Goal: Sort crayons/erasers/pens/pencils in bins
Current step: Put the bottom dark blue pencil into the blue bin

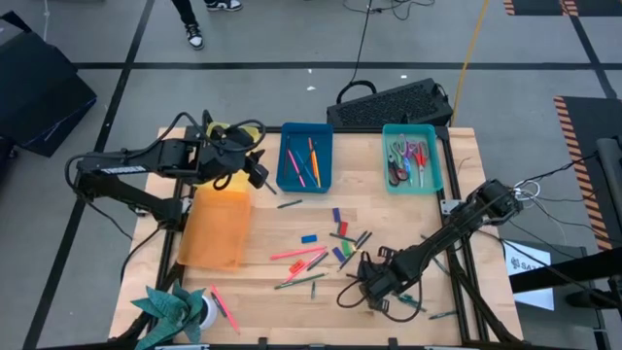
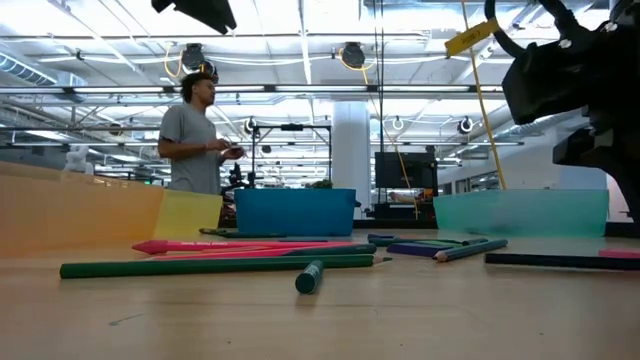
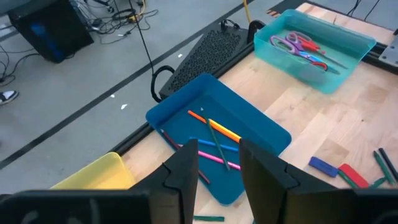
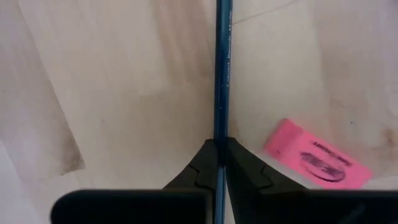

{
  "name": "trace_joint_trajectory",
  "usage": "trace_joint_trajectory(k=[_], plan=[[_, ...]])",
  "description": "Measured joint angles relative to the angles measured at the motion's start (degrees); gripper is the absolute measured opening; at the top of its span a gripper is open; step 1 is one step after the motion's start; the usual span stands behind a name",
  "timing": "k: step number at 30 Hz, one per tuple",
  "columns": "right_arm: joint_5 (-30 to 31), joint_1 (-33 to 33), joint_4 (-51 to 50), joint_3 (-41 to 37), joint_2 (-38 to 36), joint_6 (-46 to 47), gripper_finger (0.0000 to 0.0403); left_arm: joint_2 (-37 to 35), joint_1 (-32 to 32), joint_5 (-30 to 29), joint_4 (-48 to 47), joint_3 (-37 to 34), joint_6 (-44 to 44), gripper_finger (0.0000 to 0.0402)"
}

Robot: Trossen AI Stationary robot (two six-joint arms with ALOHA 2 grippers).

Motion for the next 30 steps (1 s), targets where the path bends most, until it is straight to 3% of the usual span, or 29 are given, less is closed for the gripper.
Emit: trace_joint_trajectory(k=[5,10,13,17,20,26,30], plan=[[4.55,-1.55,-2.68,-0.45,-7.59,-0.22,0.0010,-0.03,-0.36,0.21,-0.03,-0.44,0.33,0.0118],[10.00,-3.38,-2.38,-0.25,-16.06,-1.58,0.0010,-0.01,-1.53,0.66,1.89,-5.15,0.25,0.0118],[15.92,-5.33,1.51,-0.06,-21.39,-2.08,0.0010,-0.41,-2.44,4.64,5.88,-9.32,-1.13,0.0118],[22.25,-8.07,7.54,-0.04,-26.95,-5.77,0.0010,-0.31,-3.78,14.08,18.48,-15.96,-1.81,0.0125],[25.10,-10.71,13.11,0.00,-29.79,-10.36,0.0010,-0.33,-4.55,18.67,32.44,-20.99,-1.94,0.0154],[24.61,-15.18,22.83,0.02,-30.63,-18.26,0.0011,0.40,-4.70,27.89,62.83,-29.97,4.82,0.0249],[23.15,-17.15,31.29,0.06,-30.33,-22.75,0.0011,3.13,-4.72,34.07,74.35,-33.18,9.40,0.0287]])
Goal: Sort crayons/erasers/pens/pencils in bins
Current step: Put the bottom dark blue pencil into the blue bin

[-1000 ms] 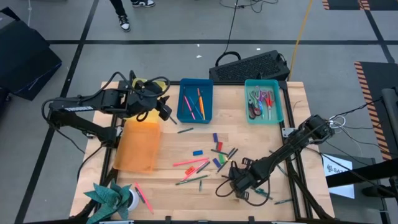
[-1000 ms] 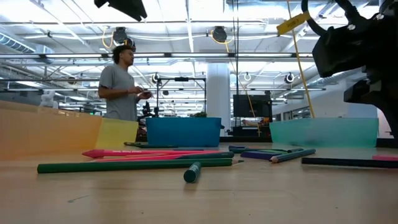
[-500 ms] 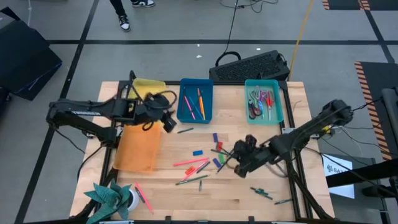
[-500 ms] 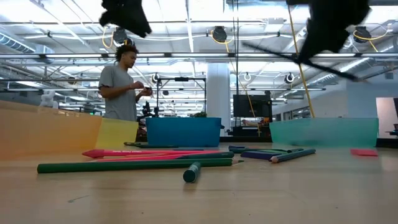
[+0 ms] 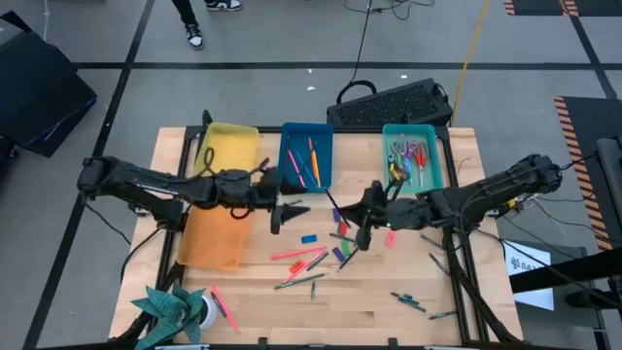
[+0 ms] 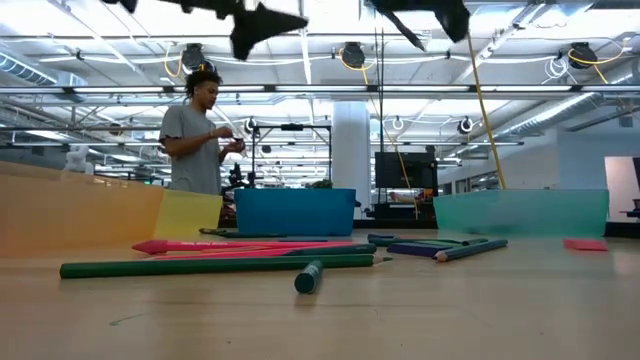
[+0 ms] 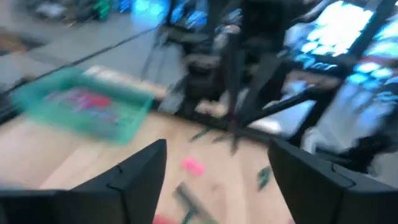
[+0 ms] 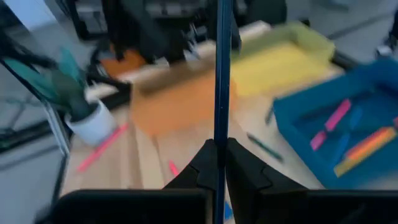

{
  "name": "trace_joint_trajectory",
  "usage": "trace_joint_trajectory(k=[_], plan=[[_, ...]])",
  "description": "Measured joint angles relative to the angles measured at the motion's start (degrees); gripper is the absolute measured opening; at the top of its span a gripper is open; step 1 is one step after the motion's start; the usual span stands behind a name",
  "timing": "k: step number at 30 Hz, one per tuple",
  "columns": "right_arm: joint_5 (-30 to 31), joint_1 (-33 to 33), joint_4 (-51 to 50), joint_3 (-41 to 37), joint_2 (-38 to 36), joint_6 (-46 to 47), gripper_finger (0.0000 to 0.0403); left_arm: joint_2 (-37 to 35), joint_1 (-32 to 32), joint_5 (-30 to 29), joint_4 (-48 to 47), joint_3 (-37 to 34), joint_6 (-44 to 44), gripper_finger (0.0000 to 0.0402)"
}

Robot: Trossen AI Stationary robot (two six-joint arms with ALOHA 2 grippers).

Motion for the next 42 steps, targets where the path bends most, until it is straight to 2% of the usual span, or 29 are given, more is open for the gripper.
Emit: trace_joint_trajectory(k=[4,10,16,20,26,28,31,34,38,42], plan=[[-0.13,-0.99,5.45,0.03,0.02,-3.66,0.0011,3.41,-0.02,3.09,7.81,0.36,-0.52,0.0284],[-0.11,-1.98,8.17,0.04,0.01,-5.24,0.0011,9.72,0.24,1.78,14.51,3.98,-1.87,0.0252],[-0.11,-2.11,8.18,-1.47,0.01,-3.79,0.0011,12.93,1.55,1.39,14.19,8.86,-3.61,0.0214],[-0.06,-2.11,9.31,-3.47,0.01,-1.86,0.0011,13.53,2.91,3.93,13.36,11.06,-4.10,0.0167],[0.10,-2.11,13.12,-4.39,0.01,-2.32,0.0011,13.01,4.40,8.76,7.99,11.32,-5.13,0.0030],[0.07,-2.11,13.43,-4.40,0.01,-2.96,0.0011,12.94,4.66,9.21,7.29,11.35,-5.20,0.0020],[0.08,-2.11,13.69,-4.50,0.05,-3.46,0.0013,12.94,4.75,9.25,6.81,11.37,-5.76,0.0028],[0.06,-2.11,13.80,-4.48,0.04,-3.42,0.0032,12.64,4.81,8.79,6.55,11.39,-5.82,0.0023],[0.36,-2.11,14.39,-4.47,-0.14,-3.48,0.0088,11.95,6.34,8.80,4.20,11.39,-6.05,0.0020],[1.63,-2.11,12.75,-4.47,-1.21,-5.25,0.0150,9.79,10.09,7.20,-5.22,12.57,-7.18,0.0020]])
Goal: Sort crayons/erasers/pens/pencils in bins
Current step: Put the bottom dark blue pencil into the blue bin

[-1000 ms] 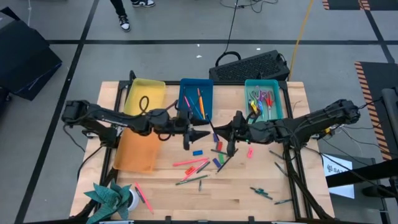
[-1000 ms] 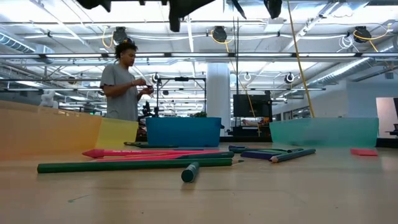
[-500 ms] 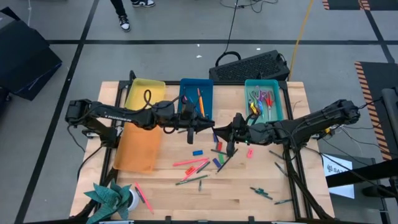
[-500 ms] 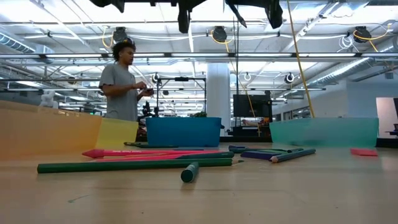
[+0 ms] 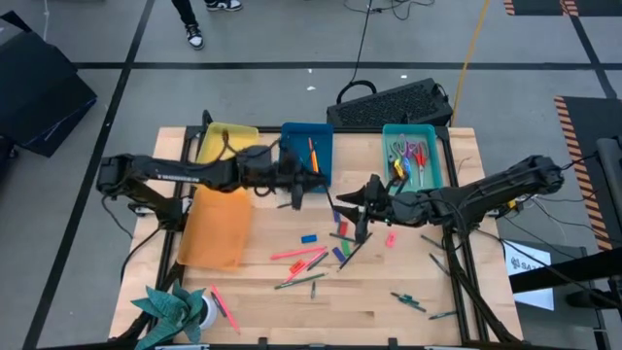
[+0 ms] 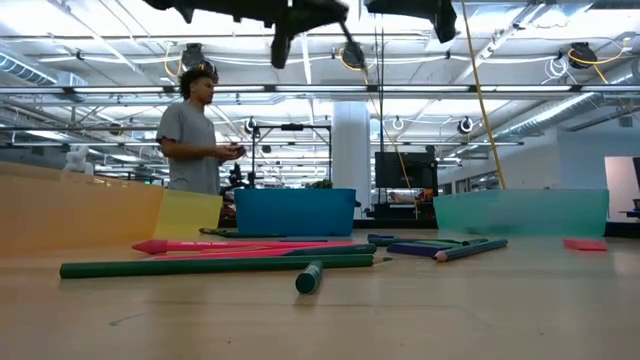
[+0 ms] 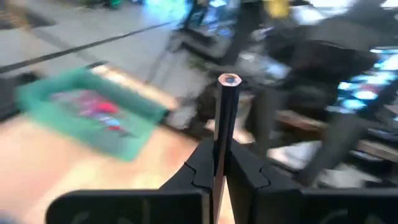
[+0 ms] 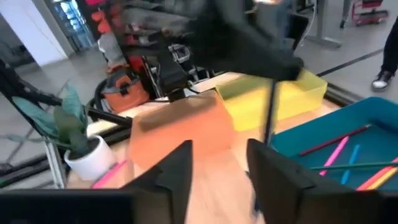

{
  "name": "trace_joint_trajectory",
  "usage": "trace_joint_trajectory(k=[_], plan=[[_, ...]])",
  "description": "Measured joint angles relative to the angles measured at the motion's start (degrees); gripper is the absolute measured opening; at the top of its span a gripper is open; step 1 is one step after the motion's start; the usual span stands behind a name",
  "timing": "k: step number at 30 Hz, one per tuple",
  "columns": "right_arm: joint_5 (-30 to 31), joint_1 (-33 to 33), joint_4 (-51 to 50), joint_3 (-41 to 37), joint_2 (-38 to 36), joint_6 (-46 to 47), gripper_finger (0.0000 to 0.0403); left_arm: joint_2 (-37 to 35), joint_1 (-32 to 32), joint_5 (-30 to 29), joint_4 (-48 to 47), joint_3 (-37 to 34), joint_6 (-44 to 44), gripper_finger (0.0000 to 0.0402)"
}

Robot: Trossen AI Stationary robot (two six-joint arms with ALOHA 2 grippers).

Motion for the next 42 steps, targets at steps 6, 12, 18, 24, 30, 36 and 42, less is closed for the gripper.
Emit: trace_joint_trajectory(k=[6,12,18,24,30,36,42], plan=[[4.92,0.00,-16.31,4.93,-3.01,-1.93,0.0190,-0.55,6.92,-6.46,-30.79,11.71,2.65,0.0020],[6.28,-1.02,-34.42,14.27,-2.59,-3.90,0.0191,7.99,17.39,-6.16,-48.22,25.20,-1.44,0.0020],[5.57,-2.38,-37.47,15.32,-2.52,-6.60,0.0192,22.49,23.30,-0.85,-64.93,40.05,-3.56,0.0020],[4.24,-4.16,-39.90,15.32,-2.50,-7.44,0.0192,35.49,24.93,1.91,-71.51,52.96,-3.61,0.0020],[3.19,-4.28,-41.65,15.32,-2.50,-7.12,0.0192,42.26,25.24,2.59,-72.56,54.94,-5.49,0.0020],[-4.88,-3.73,-44.93,13.43,0.20,-11.11,0.0192,45.51,25.10,1.68,-74.87,54.23,-5.60,0.0045],[-17.07,-2.00,-47.25,10.41,8.16,-21.20,0.0192,45.82,25.15,1.00,-75.43,54.12,-3.71,0.0080]])
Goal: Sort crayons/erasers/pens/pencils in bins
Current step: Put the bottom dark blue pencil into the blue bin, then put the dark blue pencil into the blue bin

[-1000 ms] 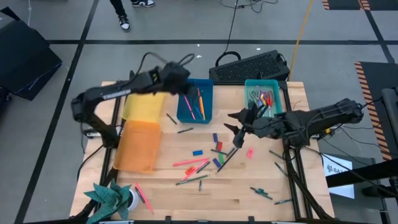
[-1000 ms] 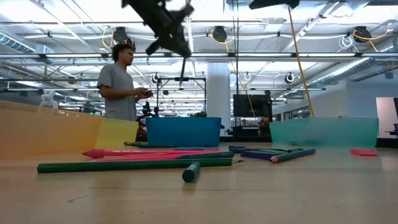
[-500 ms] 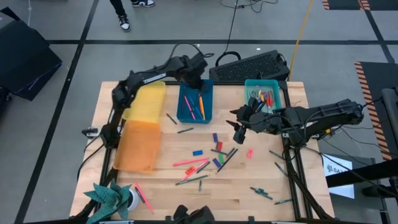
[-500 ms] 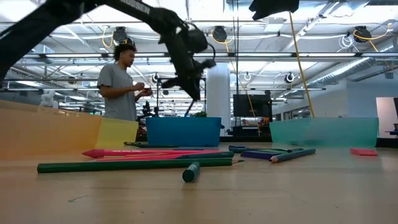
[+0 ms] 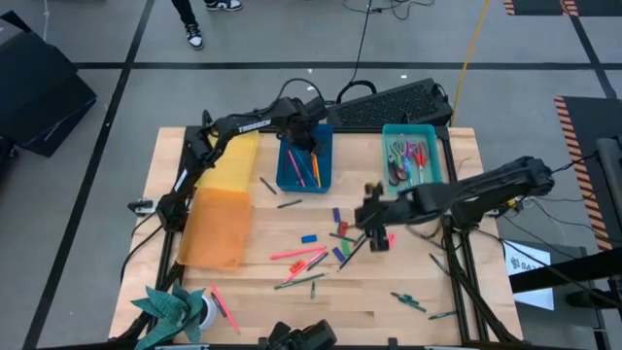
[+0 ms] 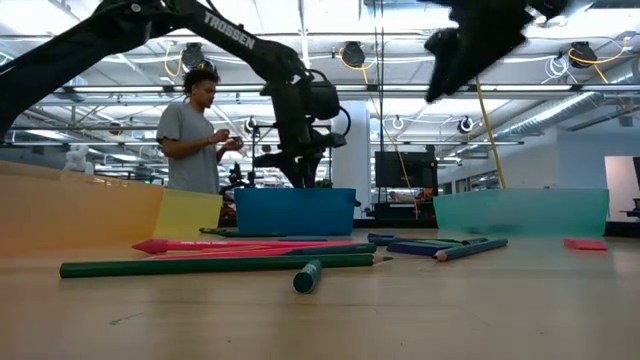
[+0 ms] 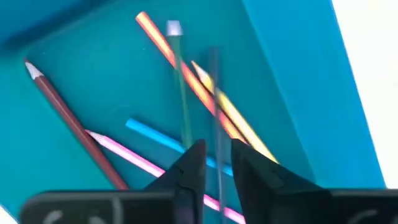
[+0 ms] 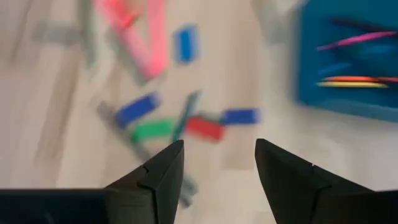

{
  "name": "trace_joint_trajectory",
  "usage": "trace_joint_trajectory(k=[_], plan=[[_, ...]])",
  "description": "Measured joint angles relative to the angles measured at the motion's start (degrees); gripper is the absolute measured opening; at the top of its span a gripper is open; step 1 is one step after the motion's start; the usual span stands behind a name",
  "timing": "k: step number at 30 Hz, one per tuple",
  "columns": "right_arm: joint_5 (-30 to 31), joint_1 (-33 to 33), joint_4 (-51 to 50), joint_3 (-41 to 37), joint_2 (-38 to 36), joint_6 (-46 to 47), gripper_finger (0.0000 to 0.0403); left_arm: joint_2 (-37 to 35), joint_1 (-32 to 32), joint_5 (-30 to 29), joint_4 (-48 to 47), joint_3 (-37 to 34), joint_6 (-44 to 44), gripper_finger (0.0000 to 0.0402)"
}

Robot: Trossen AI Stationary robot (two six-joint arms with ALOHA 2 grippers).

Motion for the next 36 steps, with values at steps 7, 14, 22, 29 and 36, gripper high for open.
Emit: trace_joint_trajectory(k=[7,14,22,29,36], plan=[[-9.68,2.36,1.55,-3.26,6.88,-8.91,0.0169,-2.28,0.70,1.33,-9.28,-0.04,6.26,0.0161],[-13.40,4.84,12.18,-7.12,11.90,-13.25,0.0137,-13.65,-1.73,-2.64,-13.14,0.02,8.39,0.0196],[-14.64,2.89,15.89,-7.53,16.87,-10.17,0.0103,-29.51,-8.43,-4.77,-13.12,0.07,6.98,0.0198],[-14.76,1.35,16.74,-7.53,20.20,-14.35,0.0087,-39.99,-14.76,-9.85,-13.08,0.07,3.79,0.0198],[-17.57,0.07,16.77,-7.36,22.24,-16.22,0.0069,-48.03,-22.60,-8.99,-5.89,0.07,-0.75,0.0198]])
